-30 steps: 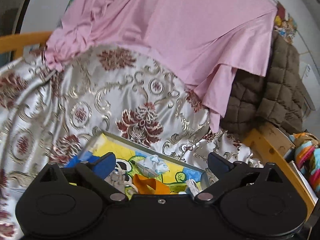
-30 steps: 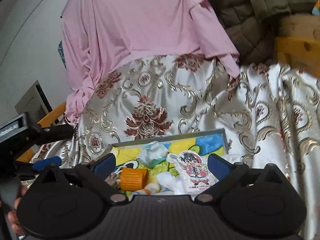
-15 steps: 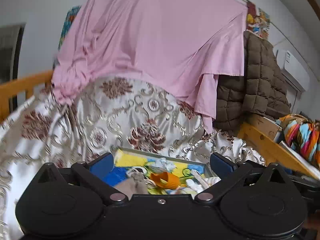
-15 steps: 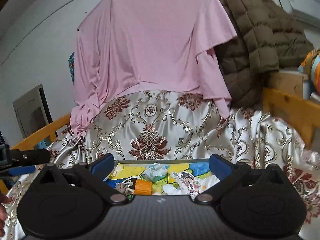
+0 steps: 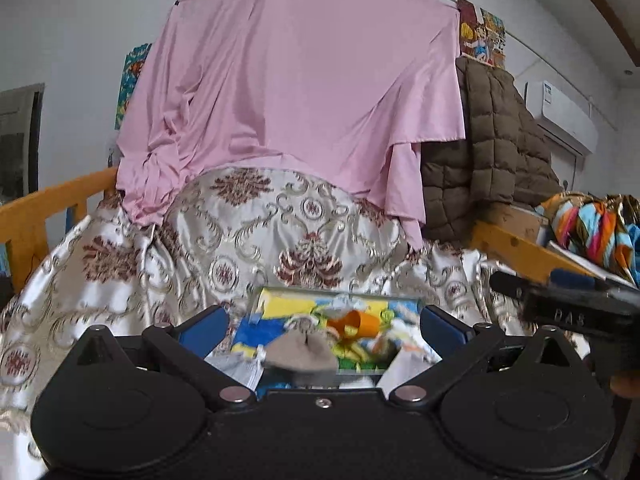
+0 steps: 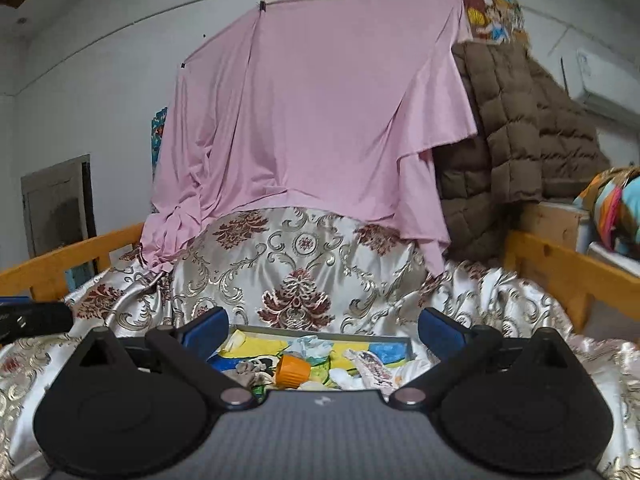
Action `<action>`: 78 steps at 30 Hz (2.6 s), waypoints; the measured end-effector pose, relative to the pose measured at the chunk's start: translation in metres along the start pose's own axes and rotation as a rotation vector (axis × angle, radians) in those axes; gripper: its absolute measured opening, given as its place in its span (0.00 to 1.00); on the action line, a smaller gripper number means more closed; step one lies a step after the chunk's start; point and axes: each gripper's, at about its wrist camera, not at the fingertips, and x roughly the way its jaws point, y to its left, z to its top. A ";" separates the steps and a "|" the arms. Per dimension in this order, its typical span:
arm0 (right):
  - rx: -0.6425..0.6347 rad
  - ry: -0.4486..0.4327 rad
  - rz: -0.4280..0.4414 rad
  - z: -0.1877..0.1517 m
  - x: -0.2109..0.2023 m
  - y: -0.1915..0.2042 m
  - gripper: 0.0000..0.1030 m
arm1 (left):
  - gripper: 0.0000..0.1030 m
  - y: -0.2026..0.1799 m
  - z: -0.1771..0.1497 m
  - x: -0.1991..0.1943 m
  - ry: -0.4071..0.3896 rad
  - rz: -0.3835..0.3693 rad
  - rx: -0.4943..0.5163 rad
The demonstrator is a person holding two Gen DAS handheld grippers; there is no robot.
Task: Organize soft objects
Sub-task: 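Withdraw both open tools from the tray back toward the pile, then move the left tool to the grey face mask while the right tool reaches the black sock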
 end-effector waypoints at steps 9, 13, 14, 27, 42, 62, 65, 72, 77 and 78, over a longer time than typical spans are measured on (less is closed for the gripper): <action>-0.056 -0.064 -0.020 -0.022 -0.028 0.032 1.00 | 0.99 0.015 -0.040 -0.022 0.007 -0.026 0.095; -0.079 -0.075 -0.011 -0.031 -0.039 0.047 1.00 | 0.99 0.026 -0.052 -0.025 0.023 -0.040 0.096; -0.083 -0.075 -0.009 -0.035 -0.042 0.051 1.00 | 0.99 0.030 -0.055 -0.025 0.023 -0.039 0.090; -0.173 0.016 -0.007 -0.085 -0.069 0.088 1.00 | 0.99 0.061 -0.079 -0.011 0.151 -0.037 0.013; -0.268 0.173 0.075 -0.130 -0.039 0.113 1.00 | 0.99 0.082 -0.093 0.025 0.278 -0.013 -0.181; -0.270 0.252 0.154 -0.145 -0.014 0.119 1.00 | 0.99 0.086 -0.089 0.031 0.241 -0.006 -0.188; -0.257 0.248 0.163 -0.145 -0.011 0.119 1.00 | 0.99 0.088 -0.088 0.036 0.225 0.001 -0.170; -0.203 0.217 0.197 -0.143 -0.005 0.119 1.00 | 0.99 0.097 -0.087 0.048 0.171 -0.026 -0.204; -0.179 0.179 0.240 -0.138 0.006 0.124 1.00 | 0.99 0.097 -0.088 0.066 0.151 -0.063 -0.147; -0.182 0.180 0.238 -0.136 0.010 0.126 1.00 | 0.99 0.099 -0.089 0.068 0.149 -0.070 -0.146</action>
